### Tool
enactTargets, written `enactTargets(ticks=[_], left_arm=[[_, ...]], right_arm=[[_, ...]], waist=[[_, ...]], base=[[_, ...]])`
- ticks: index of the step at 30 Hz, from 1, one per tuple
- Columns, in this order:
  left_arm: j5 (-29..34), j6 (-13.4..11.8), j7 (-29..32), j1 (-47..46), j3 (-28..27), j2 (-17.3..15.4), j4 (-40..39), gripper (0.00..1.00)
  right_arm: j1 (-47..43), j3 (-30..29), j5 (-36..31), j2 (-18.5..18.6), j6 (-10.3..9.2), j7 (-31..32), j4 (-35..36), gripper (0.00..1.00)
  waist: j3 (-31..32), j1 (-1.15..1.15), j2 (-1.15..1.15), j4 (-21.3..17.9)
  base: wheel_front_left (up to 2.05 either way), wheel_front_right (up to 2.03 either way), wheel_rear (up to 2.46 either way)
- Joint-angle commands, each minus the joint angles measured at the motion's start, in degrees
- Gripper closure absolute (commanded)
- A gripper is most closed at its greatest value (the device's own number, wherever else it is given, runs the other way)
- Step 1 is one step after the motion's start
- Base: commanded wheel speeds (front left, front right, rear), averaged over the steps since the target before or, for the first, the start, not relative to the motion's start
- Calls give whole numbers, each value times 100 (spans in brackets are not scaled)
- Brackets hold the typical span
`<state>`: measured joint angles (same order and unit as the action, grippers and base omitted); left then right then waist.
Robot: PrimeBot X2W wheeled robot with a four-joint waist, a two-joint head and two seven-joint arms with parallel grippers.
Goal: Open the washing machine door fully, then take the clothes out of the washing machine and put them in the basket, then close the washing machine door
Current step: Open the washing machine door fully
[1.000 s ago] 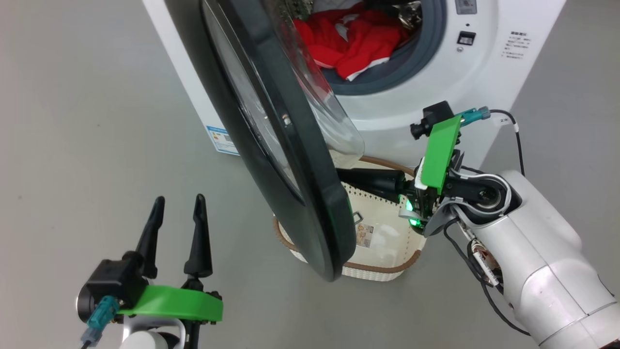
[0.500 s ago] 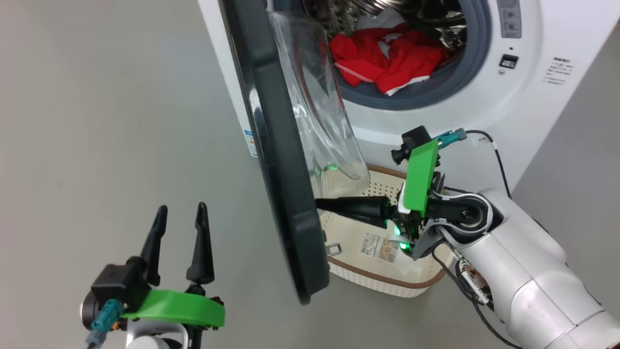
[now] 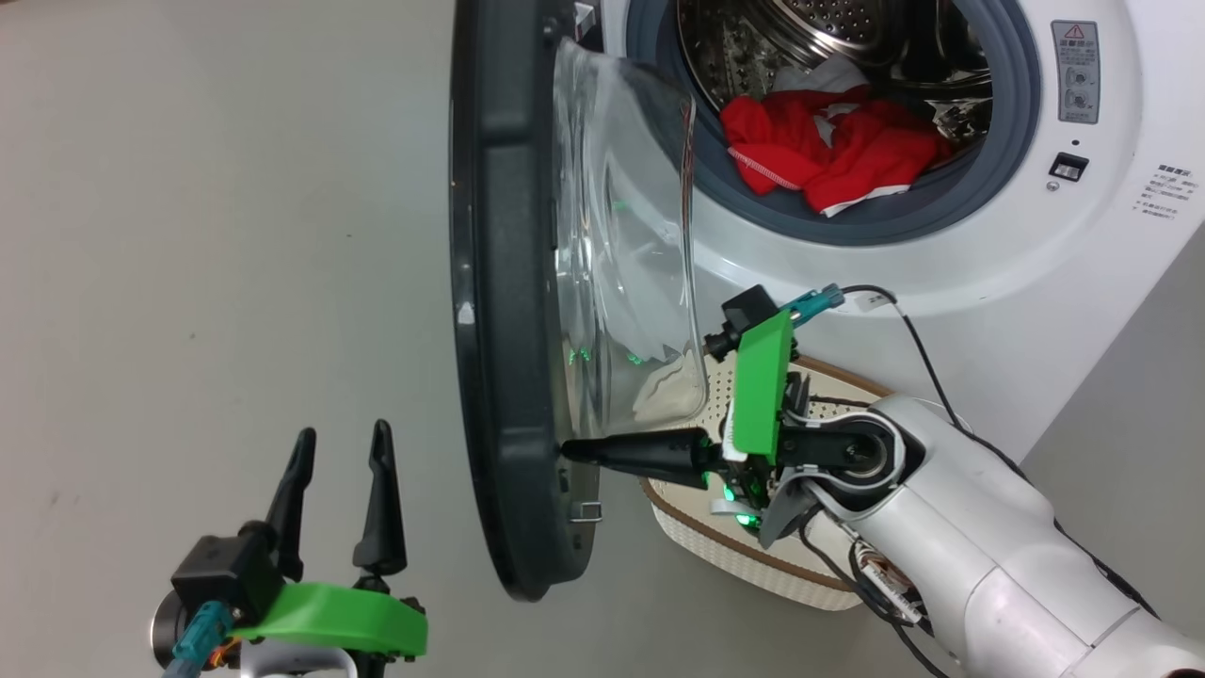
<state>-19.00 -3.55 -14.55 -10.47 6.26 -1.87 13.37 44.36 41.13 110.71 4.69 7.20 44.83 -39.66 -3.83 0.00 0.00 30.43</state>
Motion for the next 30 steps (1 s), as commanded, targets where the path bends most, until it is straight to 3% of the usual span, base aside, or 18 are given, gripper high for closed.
enactTargets(ticks=[1, 12, 20, 21, 22, 24, 26, 27, 30], left_arm=[[-17, -4, -45, -52, -201, -100, -140, 0], [-4, 36, -45, -15, -325, -100, -147, 0], [5, 157, -45, -8, -273, -122, 129, 0], [2, 172, -45, -10, -269, -133, 158, 0], [-2, 187, -45, -13, -261, -143, 184, 0], [-13, 212, -41, -21, -242, -160, 237, 0], [-19, 225, -29, -28, -225, -176, 276, 0], [-21, 228, -23, -28, -219, -186, 290, 0], [-24, 234, -16, -22, -205, -203, 310, 0]], right_arm=[[121, 78, 65, -180, 29, -41, 177, 100], [322, 556, 258, -180, 29, -334, 147, 100], [159, 498, -165, -9, 29, -604, 244, 100], [114, 485, -229, 40, 29, -645, 285, 96], [58, 460, -268, 85, 29, -672, 338, 76], [-52, 377, -340, 185, 29, -784, 441, 54], [-154, 328, -499, 302, 29, -954, 567, 10], [-207, 318, -604, 365, 29, -1062, 622, 0], [-314, 335, -860, 489, 29, -1287, 739, 0]], waist=[[-12, 0, 0, 14], [-44, 0, 0, 33], [97, 0, 0, -26], [119, 0, 0, -34], [135, 0, 0, -40], [163, 0, 0, -52], [193, 0, 0, -63], [207, 0, 0, -68], [239, 0, 0, -80]], base=[[0, 0, 0], [0, 0, 0], [0, 0, 0], [0, 0, 0], [0, 0, 0], [0, 0, 0], [0, 0, 0], [0, 0, 0], [0, 0, 0]])
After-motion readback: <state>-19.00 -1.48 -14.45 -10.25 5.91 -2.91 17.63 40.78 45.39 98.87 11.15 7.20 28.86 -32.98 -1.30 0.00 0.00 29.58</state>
